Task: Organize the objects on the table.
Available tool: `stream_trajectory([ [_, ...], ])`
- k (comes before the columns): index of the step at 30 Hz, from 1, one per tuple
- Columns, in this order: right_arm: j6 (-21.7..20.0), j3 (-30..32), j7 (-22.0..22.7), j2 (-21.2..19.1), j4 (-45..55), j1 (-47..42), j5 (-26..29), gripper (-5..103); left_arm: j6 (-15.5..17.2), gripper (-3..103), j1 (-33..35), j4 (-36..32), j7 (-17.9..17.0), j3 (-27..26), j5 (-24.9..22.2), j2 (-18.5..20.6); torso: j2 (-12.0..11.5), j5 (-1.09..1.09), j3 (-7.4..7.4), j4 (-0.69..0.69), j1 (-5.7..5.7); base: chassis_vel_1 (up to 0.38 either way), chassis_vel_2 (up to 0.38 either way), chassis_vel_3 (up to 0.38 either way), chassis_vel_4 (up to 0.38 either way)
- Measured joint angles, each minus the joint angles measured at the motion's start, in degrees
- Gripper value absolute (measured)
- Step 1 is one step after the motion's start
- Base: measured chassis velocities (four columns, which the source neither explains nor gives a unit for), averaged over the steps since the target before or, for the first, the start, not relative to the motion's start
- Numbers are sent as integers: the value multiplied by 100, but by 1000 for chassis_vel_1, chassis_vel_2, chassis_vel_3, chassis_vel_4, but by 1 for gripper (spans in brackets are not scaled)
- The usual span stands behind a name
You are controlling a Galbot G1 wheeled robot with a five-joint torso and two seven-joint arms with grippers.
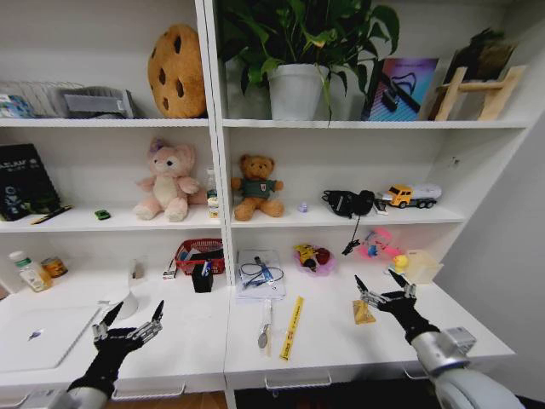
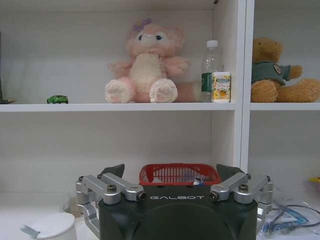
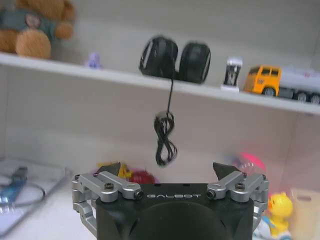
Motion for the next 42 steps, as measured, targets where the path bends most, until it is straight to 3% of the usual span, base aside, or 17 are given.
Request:
stream_trajectory([
  [4,-191,28,-90,-165,-346,-20,288,100,0,100,0,0,0,1,0,0,0,-4,0,-2,0,-7,-9,8,14],
  [6,-515,-60,69,-261,-525,-49,830,103,-1,100,0,0,0,1,0,0,0,-3,0,-4,0,0,0,0,0],
  [7,-515,-60,69,-261,-525,-49,830,103,-1,100,0,0,0,1,0,0,0,-3,0,-4,0,0,0,0,0],
  [11,-868,-296,311,-368,-638,133,1359,95,0,100,0,0,0,1,0,0,0,-4,0,-2,0,0,0,0,0],
  [25,-1017,-910,409,-551,-1481,772,1495,87,0,100,0,0,1,1,0,0,0,-4,0,-4,0,0,0,0,0],
  [30,-976,-1036,336,-558,-1626,883,1393,67,0,100,0,0,1,1,0,0,0,-4,0,-2,0,0,0,0,0],
  [33,-960,-1051,320,-559,-1644,895,1385,61,0,100,0,0,1,1,1,0,0,-4,0,-2,0,0,0,0,0],
  [36,-919,-1094,287,-556,-1696,957,1380,45,0,100,0,0,1,1,0,0,0,-4,0,-2,0,0,0,0,0],
  [42,-912,-1167,282,-550,-1758,1068,1396,28,0,100,0,0,1,1,0,-1,0,-4,0,-2,0,0,0,0,0],
])
